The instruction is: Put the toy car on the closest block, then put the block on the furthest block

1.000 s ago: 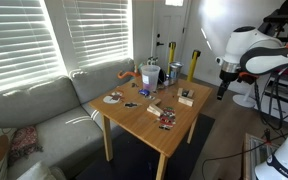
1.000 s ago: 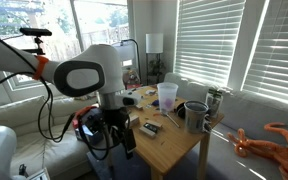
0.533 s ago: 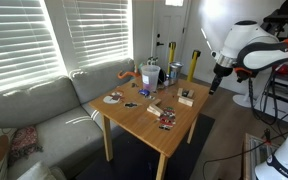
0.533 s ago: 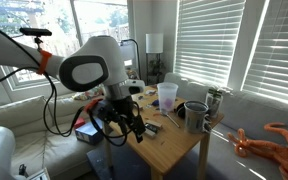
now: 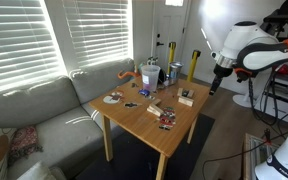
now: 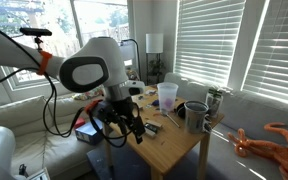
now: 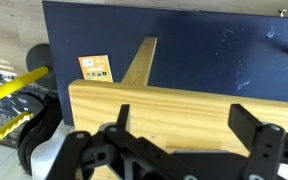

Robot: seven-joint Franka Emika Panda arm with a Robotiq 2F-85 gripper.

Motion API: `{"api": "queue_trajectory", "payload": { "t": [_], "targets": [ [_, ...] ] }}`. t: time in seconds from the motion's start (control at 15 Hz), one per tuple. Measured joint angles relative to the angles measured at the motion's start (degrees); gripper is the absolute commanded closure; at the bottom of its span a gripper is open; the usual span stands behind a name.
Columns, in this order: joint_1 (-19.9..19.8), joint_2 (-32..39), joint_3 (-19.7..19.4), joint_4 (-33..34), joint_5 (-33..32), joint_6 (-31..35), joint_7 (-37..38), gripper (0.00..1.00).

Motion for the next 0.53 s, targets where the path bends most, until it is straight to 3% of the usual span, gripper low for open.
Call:
{"api": "queue_trajectory", "payload": {
  "t": [0.53],
  "targets": [
    [3.76,6.53,-4.66,5.29,6.38,6.06,-12.08,0.0]
  ]
}}
